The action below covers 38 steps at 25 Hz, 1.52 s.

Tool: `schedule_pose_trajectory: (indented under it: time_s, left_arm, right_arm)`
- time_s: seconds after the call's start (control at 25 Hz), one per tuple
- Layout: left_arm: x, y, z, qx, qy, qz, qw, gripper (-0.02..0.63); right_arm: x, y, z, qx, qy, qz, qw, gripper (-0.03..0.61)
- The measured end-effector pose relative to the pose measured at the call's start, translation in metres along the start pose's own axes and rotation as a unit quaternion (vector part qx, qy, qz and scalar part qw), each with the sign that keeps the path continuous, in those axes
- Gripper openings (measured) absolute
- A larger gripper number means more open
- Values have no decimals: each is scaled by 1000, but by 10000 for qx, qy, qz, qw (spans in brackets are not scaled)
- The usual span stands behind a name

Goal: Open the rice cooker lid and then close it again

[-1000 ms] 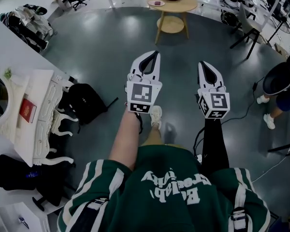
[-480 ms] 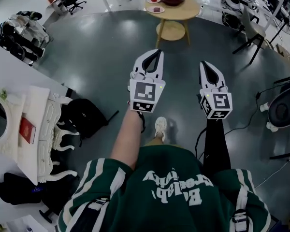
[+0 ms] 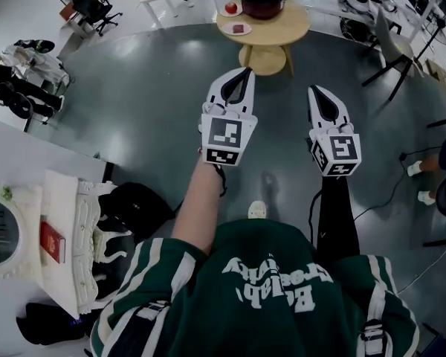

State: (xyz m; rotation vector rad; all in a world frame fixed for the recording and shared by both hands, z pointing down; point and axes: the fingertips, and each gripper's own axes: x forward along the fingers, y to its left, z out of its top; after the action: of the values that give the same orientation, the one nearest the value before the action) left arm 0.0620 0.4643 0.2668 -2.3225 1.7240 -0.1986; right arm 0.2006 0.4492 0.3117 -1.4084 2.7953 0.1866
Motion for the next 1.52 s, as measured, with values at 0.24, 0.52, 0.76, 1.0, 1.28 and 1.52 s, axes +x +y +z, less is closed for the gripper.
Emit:
schedule_pose_trajectory:
  time_s: [0.24,0.52,0.76,1.0,1.28,1.52]
  left_arm:
    - [53,38,-15,-252,-77,0,9997,-5]
    - [91,73,-35,-431,-51,40,9990,-5]
    - [145,93,-51,-459,-80,48,9989,-5]
    - [238,127,-63,-444,-269,112,9986,-5]
    - [368,168,-63,-474,-334,97,9983,-5]
    - [468,196,-74,-437,-197,77,9988,-5]
  right_arm:
    - [61,-19,-5,-83,47,-19,10000,5]
    - [107,-32,-12,-198,123,53,9997,3]
    - [162,-62,-31,-313,168,110,9993,4]
    - [266,-108,-42,-300,-2,366,9989,5]
    - [395,-183,-37,-379,-65,633,9973,3]
    - [488,-238,-38,-268,-105,766,9966,5]
